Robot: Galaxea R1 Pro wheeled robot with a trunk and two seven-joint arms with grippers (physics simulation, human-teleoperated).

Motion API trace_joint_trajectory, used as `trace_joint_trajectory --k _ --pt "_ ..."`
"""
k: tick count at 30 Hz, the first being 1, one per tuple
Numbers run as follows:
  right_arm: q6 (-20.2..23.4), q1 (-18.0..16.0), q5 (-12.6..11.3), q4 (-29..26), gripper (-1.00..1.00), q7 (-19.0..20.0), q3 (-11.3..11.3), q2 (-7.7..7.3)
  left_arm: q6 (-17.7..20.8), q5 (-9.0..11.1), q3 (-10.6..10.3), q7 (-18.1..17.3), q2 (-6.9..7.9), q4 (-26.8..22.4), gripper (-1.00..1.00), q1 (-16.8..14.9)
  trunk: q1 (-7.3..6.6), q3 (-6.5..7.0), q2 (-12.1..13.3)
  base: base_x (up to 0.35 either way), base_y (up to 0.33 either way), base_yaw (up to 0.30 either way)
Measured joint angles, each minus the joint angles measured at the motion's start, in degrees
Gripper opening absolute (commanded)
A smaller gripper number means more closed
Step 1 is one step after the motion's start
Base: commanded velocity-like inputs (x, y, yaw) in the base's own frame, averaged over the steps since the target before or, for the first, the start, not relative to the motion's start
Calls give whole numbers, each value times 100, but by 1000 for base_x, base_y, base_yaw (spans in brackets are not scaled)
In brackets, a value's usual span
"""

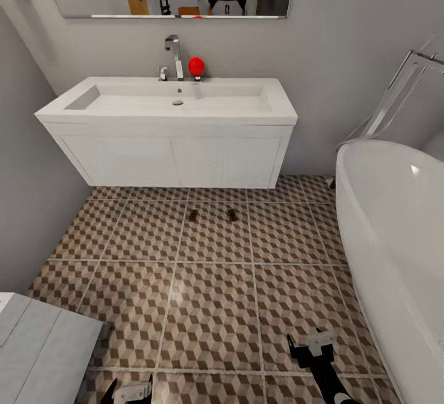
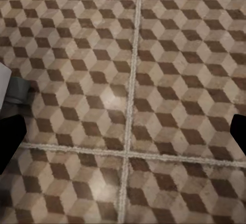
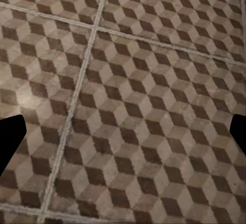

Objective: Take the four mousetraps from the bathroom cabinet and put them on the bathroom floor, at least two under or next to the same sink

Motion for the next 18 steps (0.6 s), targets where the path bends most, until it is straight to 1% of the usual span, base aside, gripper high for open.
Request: trace_joint_trajectory --k 3,9,18 --pt "13 2 -16 0 100 -2 0 18 7 1 0 5 30 0 100 9 -66 54 120 0 0 0" --pt "16 3 -22 0 100 2 -1 35 20 -2 2 12 42 0 100 13 -198 174 361 0 0 0" --pt "17 3 -23 0 100 5 -2 40 30 -2 -2 11 48 0 100 16 -395 405 722 0 0 0"
